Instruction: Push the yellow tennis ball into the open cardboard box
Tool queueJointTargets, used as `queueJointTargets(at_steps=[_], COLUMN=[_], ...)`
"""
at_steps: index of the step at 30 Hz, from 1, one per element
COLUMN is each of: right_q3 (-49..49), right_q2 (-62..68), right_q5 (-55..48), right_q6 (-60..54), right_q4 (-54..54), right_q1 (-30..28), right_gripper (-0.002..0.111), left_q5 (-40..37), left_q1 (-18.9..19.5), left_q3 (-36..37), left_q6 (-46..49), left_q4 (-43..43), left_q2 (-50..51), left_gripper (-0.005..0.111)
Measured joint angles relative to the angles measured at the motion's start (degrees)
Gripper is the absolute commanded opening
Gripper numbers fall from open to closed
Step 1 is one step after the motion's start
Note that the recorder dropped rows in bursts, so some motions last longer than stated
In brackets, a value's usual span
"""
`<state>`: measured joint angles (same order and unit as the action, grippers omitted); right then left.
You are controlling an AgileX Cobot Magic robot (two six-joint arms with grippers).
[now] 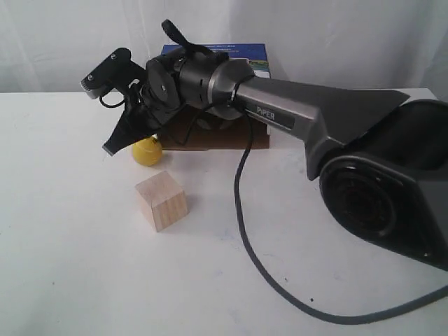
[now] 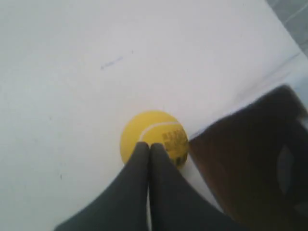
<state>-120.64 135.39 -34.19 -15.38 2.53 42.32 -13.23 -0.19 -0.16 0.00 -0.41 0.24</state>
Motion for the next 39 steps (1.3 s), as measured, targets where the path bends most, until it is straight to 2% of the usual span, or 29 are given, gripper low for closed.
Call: queueJointTargets(at_steps=[8, 16, 20, 26, 35, 39], right_q3=[-4.7, -5.5, -5.5, -5.5, -5.5, -5.5], right_q2=[10.4, 9.6, 7.8, 7.3, 2.2, 2.6], right_q5=[12.3, 6.0, -4.4, -15.8, -14.9, -10.4], right_q6=[1.5, 3.3, 3.3, 6.0, 8.4, 7.1], right_q4=[-2.5, -3.7, -2.5, 6.7, 6.8, 2.5], right_q1=[-0.6, -1.7, -2.3, -2.5, -2.3, -1.8], right_gripper=[0.000, 0.000, 0.000, 0.000, 0.000, 0.000], left_q5=[0.0, 0.0, 0.0, 0.0, 0.0, 0.0], left_q1=[0.0, 0.0, 0.0, 0.0, 0.0, 0.0], left_q3=[0.0, 0.0, 0.0, 0.0, 0.0, 0.0], left_q6=[0.0, 0.0, 0.0, 0.0, 0.0, 0.0], left_q4=[0.0, 0.0, 0.0, 0.0, 0.0, 0.0], left_q2=[0.0, 0.0, 0.0, 0.0, 0.0, 0.0], left_gripper=[0.000, 0.000, 0.000, 0.000, 0.000, 0.000])
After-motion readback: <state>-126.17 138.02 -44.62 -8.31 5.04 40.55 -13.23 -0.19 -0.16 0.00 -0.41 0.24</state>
